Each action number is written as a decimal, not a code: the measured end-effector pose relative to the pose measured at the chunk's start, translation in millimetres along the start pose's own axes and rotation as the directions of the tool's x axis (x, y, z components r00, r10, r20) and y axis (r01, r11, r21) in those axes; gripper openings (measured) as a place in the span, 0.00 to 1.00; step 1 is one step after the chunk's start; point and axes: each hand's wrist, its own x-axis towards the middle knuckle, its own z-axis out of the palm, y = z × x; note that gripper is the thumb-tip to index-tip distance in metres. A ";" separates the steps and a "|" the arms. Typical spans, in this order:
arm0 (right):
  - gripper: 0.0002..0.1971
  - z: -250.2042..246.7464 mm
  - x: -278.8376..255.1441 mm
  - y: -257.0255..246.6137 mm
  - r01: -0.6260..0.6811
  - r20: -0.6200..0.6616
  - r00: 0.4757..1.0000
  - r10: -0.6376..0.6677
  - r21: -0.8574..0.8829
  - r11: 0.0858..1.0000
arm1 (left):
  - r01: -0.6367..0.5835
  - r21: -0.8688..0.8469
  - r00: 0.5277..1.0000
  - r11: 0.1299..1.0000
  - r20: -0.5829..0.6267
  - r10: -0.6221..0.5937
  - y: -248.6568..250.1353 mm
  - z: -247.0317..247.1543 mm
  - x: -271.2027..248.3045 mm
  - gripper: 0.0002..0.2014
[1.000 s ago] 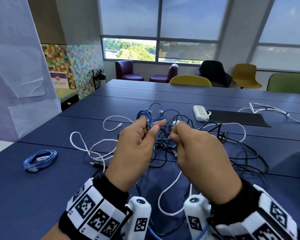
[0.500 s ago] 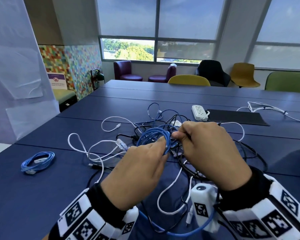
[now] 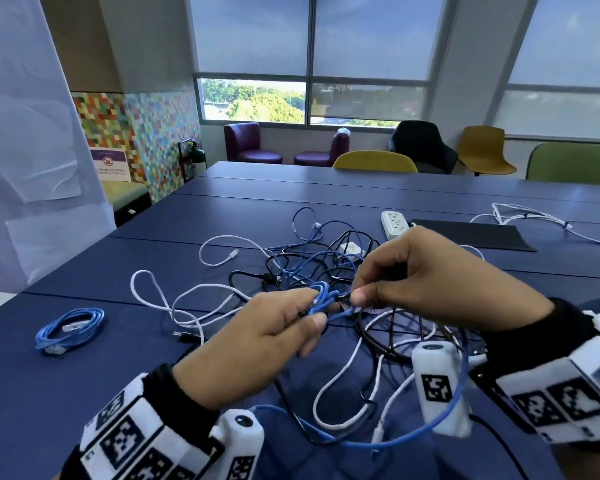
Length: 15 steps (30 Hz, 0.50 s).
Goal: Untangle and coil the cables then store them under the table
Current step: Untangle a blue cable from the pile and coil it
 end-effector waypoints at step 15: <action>0.12 40.2 7.0 24.9 0.017 -0.285 0.952 -0.110 -0.311 0.950 | 0.040 -0.981 0.919 0.187 -0.037 -0.392 15.9 -19.3 9.5 0.10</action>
